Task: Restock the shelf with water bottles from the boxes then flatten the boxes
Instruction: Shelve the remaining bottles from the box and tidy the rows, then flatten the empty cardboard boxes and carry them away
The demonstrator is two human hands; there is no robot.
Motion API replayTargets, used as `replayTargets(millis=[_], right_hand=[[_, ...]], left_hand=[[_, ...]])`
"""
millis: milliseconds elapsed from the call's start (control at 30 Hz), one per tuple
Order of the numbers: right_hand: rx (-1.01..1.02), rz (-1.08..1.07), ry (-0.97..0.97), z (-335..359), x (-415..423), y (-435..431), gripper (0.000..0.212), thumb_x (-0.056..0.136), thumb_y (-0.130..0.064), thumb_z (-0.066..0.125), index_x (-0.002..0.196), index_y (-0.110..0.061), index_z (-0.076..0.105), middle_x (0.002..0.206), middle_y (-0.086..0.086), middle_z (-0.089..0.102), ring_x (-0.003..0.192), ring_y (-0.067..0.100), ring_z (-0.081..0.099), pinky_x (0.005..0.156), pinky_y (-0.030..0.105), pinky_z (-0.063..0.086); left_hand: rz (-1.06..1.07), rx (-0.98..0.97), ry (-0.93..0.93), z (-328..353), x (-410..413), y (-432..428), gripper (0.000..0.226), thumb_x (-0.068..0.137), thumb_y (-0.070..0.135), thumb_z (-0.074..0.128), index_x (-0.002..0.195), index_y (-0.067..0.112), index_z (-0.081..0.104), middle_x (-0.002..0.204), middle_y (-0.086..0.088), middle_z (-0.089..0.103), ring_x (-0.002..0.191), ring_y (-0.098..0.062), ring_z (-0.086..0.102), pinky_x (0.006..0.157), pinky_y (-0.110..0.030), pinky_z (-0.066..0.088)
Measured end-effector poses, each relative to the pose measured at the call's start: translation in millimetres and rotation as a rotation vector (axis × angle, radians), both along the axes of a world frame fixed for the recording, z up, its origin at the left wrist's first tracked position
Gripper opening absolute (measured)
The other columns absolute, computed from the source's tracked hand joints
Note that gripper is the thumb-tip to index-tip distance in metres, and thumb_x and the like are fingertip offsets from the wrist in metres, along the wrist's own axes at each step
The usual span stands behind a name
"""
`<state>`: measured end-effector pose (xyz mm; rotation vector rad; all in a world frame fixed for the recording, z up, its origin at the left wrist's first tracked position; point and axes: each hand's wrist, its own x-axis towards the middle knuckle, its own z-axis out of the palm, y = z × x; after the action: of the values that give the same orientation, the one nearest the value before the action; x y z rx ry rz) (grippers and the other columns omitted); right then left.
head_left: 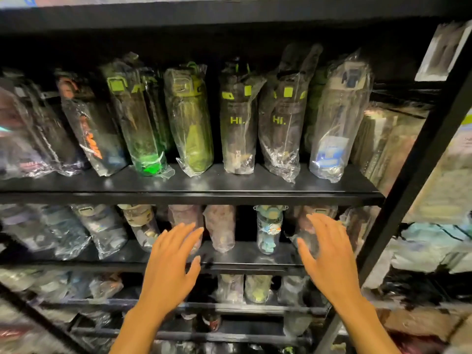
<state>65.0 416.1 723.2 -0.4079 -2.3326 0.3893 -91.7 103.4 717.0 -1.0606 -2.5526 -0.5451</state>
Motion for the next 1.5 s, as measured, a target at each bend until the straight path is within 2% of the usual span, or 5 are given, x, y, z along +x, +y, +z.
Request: replayTargets(millis=[500, 667, 967, 1133, 1500], right_hand=[[-0.178, 0.134, -0.423, -142, 71, -276, 0.075, 0.098, -0.066, 0.048, 0.153, -0.014, 0.045, 0.156, 0.006, 0.047, 0.145, 0.03, 0.041, 0.118, 0.049, 0.039], [-0.191, 0.343, -0.499, -166, 94, -344, 0.074, 0.087, -0.041, 0.077, 0.148, -0.01, 0.05, 0.148, 0.011, 0.055, 0.138, 0.035, 0.049, 0.114, 0.049, 0.043], [-0.276, 0.587, -0.396, -157, 121, -476, 0.058, 0.08, -0.019, 0.084, 0.128, -0.03, 0.053, 0.131, 0.0, 0.06, 0.121, 0.022, 0.056, 0.099, 0.034, 0.047], [-0.18, 0.5, -0.589, -176, 119, -556, 0.068, 0.091, -0.051, 0.069, 0.15, -0.028, 0.044, 0.154, -0.004, 0.046, 0.143, 0.02, 0.04, 0.118, 0.043, 0.039], [-0.254, 0.37, -0.629, -200, 73, -751, 0.069, 0.086, -0.036, 0.073, 0.147, -0.014, 0.049, 0.147, 0.008, 0.052, 0.135, 0.031, 0.048, 0.114, 0.048, 0.041]], left_hand=[[0.218, -0.086, -0.235, -78, 88, -248, 0.062, 0.092, 0.046, 0.048, 0.148, 0.02, 0.054, 0.149, -0.002, 0.054, 0.139, -0.024, 0.045, 0.119, -0.044, 0.034], [0.366, -0.055, -0.304, -109, 173, -329, 0.062, 0.09, 0.044, 0.051, 0.143, 0.014, 0.058, 0.141, -0.01, 0.06, 0.129, -0.033, 0.055, 0.11, -0.045, 0.041], [0.657, 0.035, -0.421, -138, 288, -459, 0.055, 0.091, 0.045, 0.053, 0.141, 0.024, 0.058, 0.141, 0.0, 0.06, 0.126, -0.028, 0.058, 0.105, -0.042, 0.046], [0.689, 0.07, -0.42, -150, 276, -544, 0.058, 0.09, 0.043, 0.057, 0.146, 0.027, 0.054, 0.145, -0.003, 0.058, 0.132, -0.03, 0.052, 0.109, -0.046, 0.042], [0.485, 0.003, -0.43, -162, 172, -735, 0.06, 0.094, 0.04, 0.065, 0.15, 0.027, 0.049, 0.149, 0.001, 0.055, 0.137, -0.022, 0.048, 0.116, -0.043, 0.041]])
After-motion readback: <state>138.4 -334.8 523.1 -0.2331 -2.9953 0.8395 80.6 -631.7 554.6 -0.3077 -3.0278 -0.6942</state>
